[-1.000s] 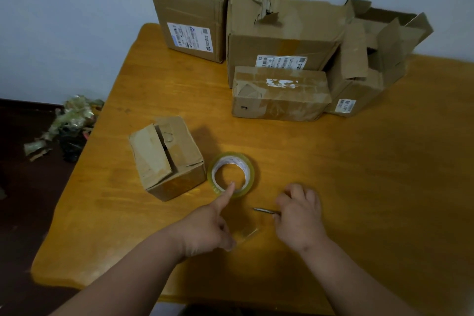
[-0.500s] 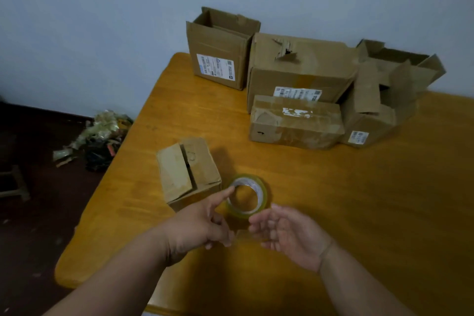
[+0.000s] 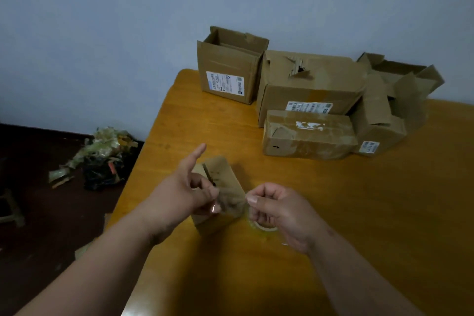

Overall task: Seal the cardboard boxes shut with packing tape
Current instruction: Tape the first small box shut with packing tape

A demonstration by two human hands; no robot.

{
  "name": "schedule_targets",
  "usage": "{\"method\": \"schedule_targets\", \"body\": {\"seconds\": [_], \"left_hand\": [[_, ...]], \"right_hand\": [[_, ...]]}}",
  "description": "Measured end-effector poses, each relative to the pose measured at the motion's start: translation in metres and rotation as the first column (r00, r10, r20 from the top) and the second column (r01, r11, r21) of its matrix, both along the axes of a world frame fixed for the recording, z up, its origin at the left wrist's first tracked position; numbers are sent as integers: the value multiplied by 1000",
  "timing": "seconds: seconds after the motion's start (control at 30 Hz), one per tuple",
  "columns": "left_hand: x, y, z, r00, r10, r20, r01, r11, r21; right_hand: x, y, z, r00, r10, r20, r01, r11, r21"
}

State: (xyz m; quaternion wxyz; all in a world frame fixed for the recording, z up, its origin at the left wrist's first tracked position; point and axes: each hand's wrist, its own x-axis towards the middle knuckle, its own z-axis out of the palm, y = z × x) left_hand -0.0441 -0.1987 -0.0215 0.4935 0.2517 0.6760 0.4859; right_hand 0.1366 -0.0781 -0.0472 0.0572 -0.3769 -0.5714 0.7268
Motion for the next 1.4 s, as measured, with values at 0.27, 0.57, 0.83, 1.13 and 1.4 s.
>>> {"method": "schedule_targets", "body": {"seconds": [0.27,0.57,0.83,1.13,1.4], "left_hand": [[-74,29,4,942,-98,-322,66,992,-108],[-100,40,-46,795,-446,-411,340,889,-306],[-87,25,-58,594,-645,-480,385,752,-535],[-74,20,-72,611,-558,-562,482,825,-295],[-61,11,-84,633,-319,-706,250,947,-203]], "right_hand": [[-66,-35,-4,925,-377,39,376,926,21],[-53,-41,-3,709,-706,8,681,680,-272],[-48,-32,-14,745,-661,88,658,707,-259],[-53,-18,-10,811,-575,108,579,761,-295],[-57,-21,-10,823,-553,133,563,759,-327]]}}
